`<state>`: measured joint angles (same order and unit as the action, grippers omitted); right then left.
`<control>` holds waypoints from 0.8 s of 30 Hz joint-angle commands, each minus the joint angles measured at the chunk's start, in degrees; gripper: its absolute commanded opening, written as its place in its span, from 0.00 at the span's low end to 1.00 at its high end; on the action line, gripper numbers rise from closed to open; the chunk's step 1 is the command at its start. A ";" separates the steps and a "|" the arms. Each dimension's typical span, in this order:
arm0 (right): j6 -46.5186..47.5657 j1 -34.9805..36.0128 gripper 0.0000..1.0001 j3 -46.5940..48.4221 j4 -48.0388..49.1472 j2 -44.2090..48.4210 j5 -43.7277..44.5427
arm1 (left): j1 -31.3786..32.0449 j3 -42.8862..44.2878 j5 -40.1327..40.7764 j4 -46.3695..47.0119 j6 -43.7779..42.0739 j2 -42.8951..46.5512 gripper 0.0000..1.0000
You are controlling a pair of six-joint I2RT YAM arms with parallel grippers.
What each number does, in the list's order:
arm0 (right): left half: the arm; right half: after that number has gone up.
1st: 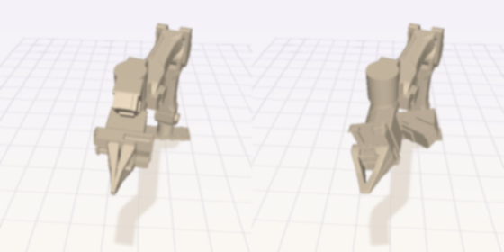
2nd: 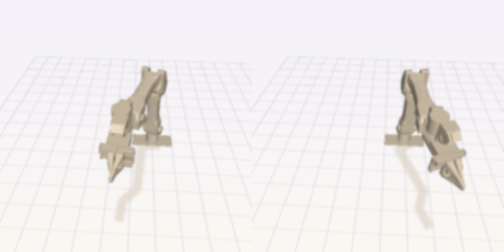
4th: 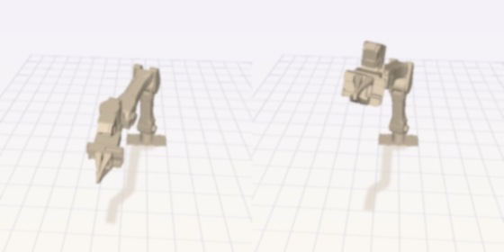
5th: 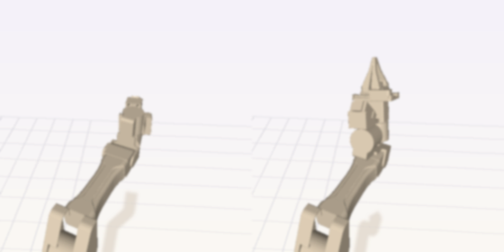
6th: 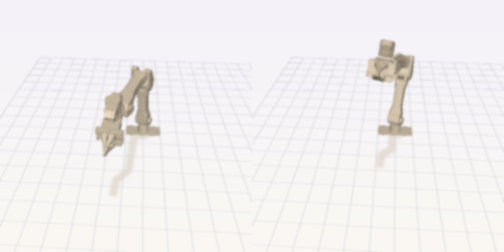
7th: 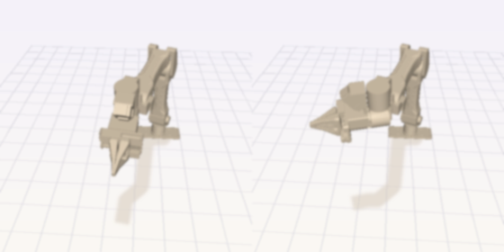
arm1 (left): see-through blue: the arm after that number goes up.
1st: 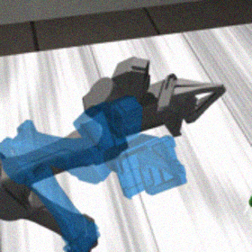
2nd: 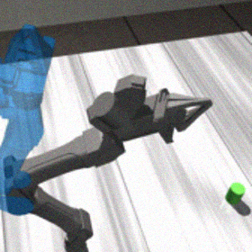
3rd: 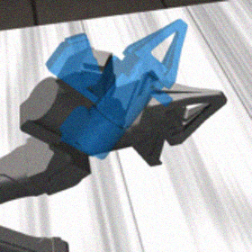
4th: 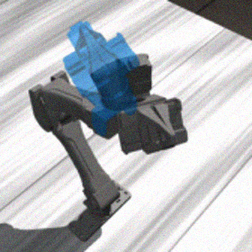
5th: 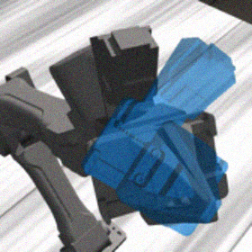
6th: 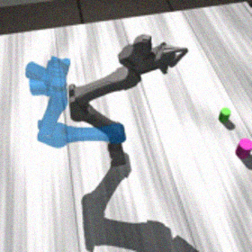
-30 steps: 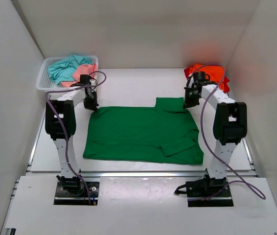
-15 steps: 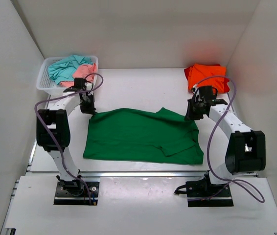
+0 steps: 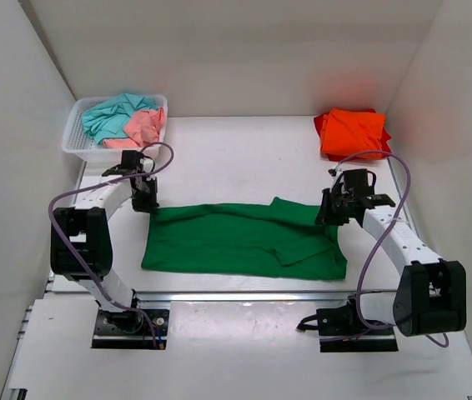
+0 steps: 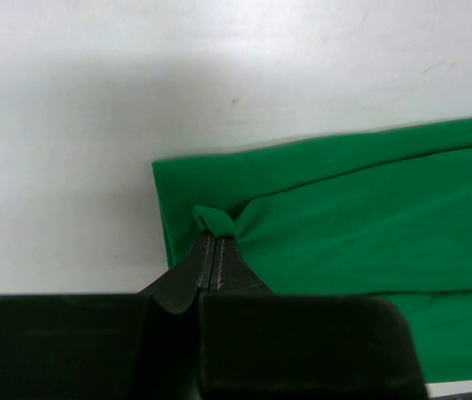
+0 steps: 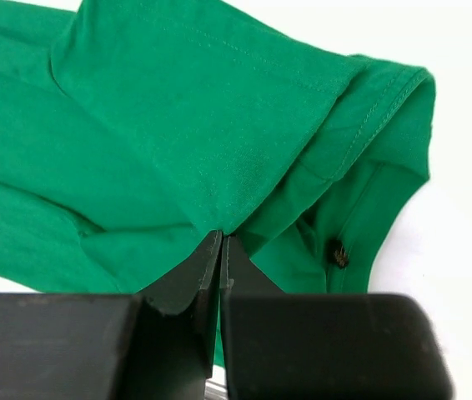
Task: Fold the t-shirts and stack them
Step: Fold the other side of the tshirt into a rectangle
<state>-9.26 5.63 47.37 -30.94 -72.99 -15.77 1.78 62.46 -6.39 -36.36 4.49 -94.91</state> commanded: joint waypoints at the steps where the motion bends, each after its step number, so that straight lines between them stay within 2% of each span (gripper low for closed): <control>1: -0.50 0.00 0.00 -2.28 1.41 3.03 -0.75 | -0.81 -2.86 1.47 0.94 -0.54 4.21 0.00; 10: -0.67 -1.23 0.00 -6.94 1.49 7.15 -1.19 | -1.16 -4.80 3.76 1.11 -0.54 6.84 0.00; 24: -0.50 -3.43 0.00 -9.05 -0.43 11.38 -1.72 | -0.81 -4.88 5.07 0.77 -1.67 6.93 0.00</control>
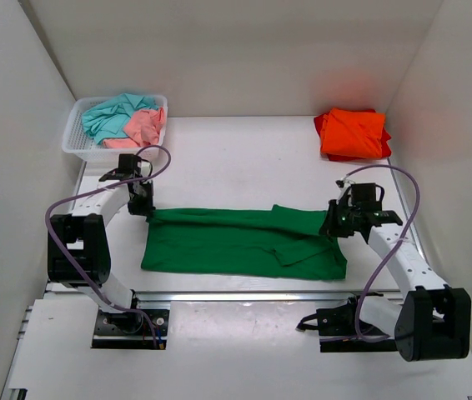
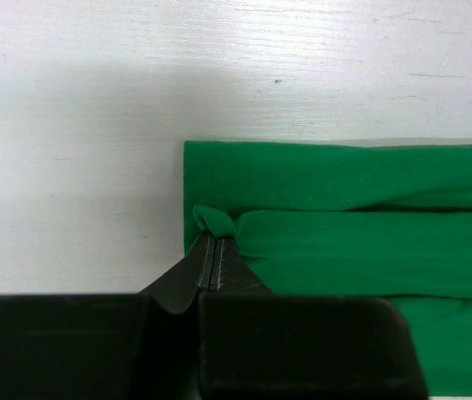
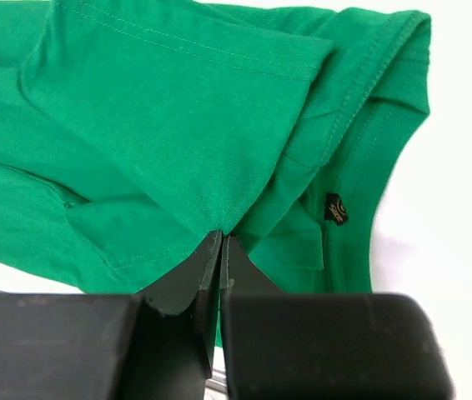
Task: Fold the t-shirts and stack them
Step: Fold the other side of the tshirt into a rectangle
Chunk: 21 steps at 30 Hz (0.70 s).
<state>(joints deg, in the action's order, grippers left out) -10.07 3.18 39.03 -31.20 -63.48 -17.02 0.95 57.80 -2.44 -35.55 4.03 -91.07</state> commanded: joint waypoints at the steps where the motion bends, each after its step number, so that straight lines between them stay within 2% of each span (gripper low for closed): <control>1: 0.05 -0.98 0.00 -0.62 -0.09 2.39 -0.21 | -0.07 -0.23 1.12 0.30 -0.87 3.26 0.00; 21: -0.39 0.95 0.00 -2.82 -2.46 5.21 -0.12 | 2.13 -3.57 1.82 -1.45 -0.78 8.27 0.01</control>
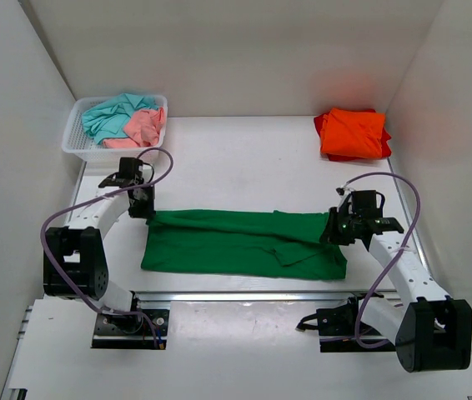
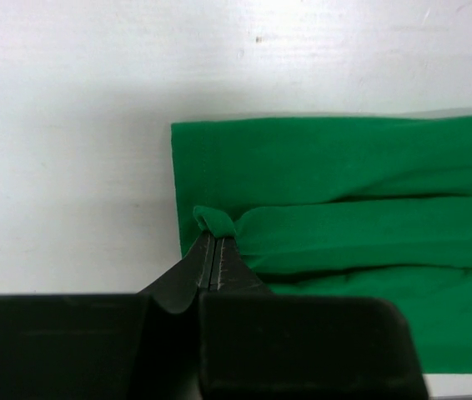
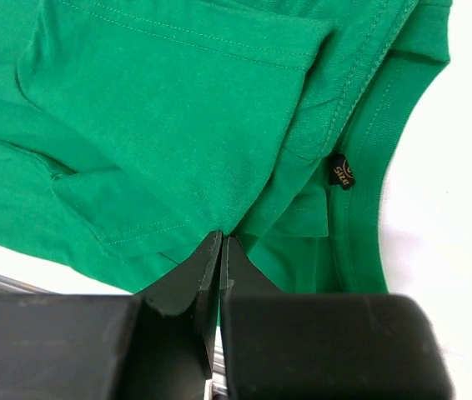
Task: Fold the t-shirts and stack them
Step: Fold the other side of the tshirt into a rectangle
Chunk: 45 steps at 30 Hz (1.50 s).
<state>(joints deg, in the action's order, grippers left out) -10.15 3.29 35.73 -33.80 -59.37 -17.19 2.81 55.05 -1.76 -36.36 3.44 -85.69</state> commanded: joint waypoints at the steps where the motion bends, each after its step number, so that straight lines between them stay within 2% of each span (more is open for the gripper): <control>1: -0.57 1.02 0.00 0.66 -0.03 1.10 0.05 | 0.27 -1.08 1.06 -0.99 -0.19 3.07 0.02; 2: -0.92 0.84 0.00 0.84 0.05 1.10 0.40 | 0.35 -1.43 1.14 -1.34 -0.02 3.16 0.10; 5: -1.10 1.63 0.00 1.27 -1.09 0.84 1.54 | -0.17 -1.87 1.41 -1.43 0.07 4.04 0.13; 7: -1.36 1.29 0.00 1.71 -1.88 0.58 1.72 | -0.17 -2.31 1.41 -1.43 0.51 5.18 0.27; 10: -1.45 1.54 0.00 2.16 -3.28 0.75 2.16 | -0.52 -2.40 2.98 -1.87 0.86 6.94 0.29; 12: -1.36 2.07 0.00 3.29 -3.90 0.14 2.33 | -0.70 -2.49 3.60 -1.87 1.21 7.82 0.38; 15: -1.97 3.38 0.00 3.82 -5.13 0.23 3.21 | -0.70 -2.31 3.96 -1.79 1.30 8.96 0.43; 23: -3.46 5.06 0.00 8.04 -10.75 -2.15 4.18 | -0.26 -0.38 3.78 -2.31 1.74 9.31 0.45; 26: -3.82 3.22 0.00 9.27 -14.70 -3.82 0.85 | -0.17 1.73 3.34 -2.49 1.57 8.61 0.46; 27: -3.91 3.21 0.02 9.80 -15.76 -3.82 1.28 | 0.52 2.95 2.91 -3.01 1.22 7.48 0.46; 28: -4.61 3.74 0.13 9.98 -16.12 -3.56 2.07 | 1.23 3.92 3.16 -2.84 1.13 6.95 0.45; 31: -6.37 6.37 0.17 10.68 -18.57 -1.37 5.41 | 3.42 6.38 2.47 -2.41 0.52 3.44 0.44; 33: -6.81 6.64 0.17 10.85 -17.79 -0.92 6.29 | 4.74 6.65 2.29 -1.62 0.69 1.51 0.44; 36: -6.55 6.03 0.24 11.03 -15.78 -0.83 5.07 | 6.76 7.27 1.24 -0.30 1.04 -1.49 0.41; 45: -8.22 9.46 0.22 10.77 -10.23 -3.73 3.30 | 11.51 1.56 -2.11 7.17 5.26 -6.33 0.37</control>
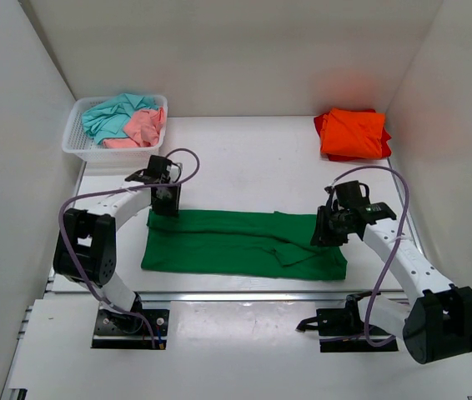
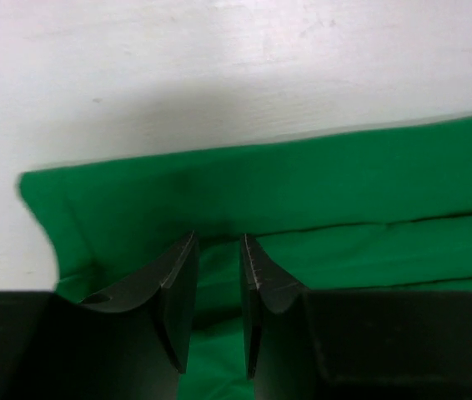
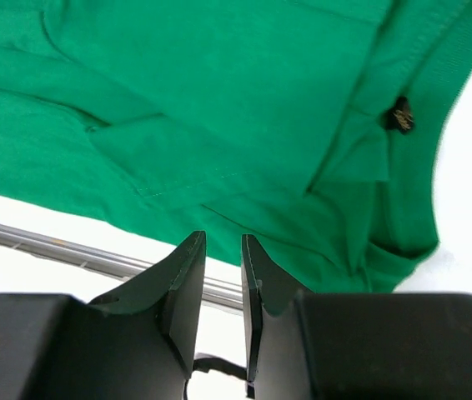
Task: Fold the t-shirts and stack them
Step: Fold the other side of the tshirt into a rectangle
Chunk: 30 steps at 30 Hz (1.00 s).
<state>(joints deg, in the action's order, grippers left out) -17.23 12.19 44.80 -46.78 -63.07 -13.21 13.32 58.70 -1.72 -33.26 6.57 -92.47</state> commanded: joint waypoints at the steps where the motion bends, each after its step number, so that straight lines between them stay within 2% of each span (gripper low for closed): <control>1: -1.22 0.73 0.21 1.61 3.10 -0.30 -0.76 | 1.09 -2.36 -2.06 4.51 2.74 0.62 0.37; 9: -0.43 -0.67 0.21 -0.76 4.16 0.84 -1.46 | 0.22 -6.13 -1.89 1.71 2.66 0.79 0.34; 15: -0.17 -0.93 0.21 -0.94 5.12 0.23 -2.17 | 1.79 -8.33 -2.77 -2.25 2.57 6.59 0.33; 20: -0.61 0.20 0.21 -1.99 6.70 -0.65 -2.61 | 0.74 -9.56 -3.29 -3.40 2.75 9.14 0.34; 26: -3.85 -0.31 0.21 -5.33 13.02 -4.69 -0.94 | 1.09 -10.71 -1.45 -0.68 3.54 8.53 0.35; 30: -6.40 -0.06 0.20 -6.57 17.51 -10.82 -0.06 | 1.71 -11.42 -1.18 -0.06 3.98 4.59 0.35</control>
<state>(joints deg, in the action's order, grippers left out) -21.15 11.94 38.44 -35.20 -70.76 -14.68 14.52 47.77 -3.46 -34.83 9.98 -86.24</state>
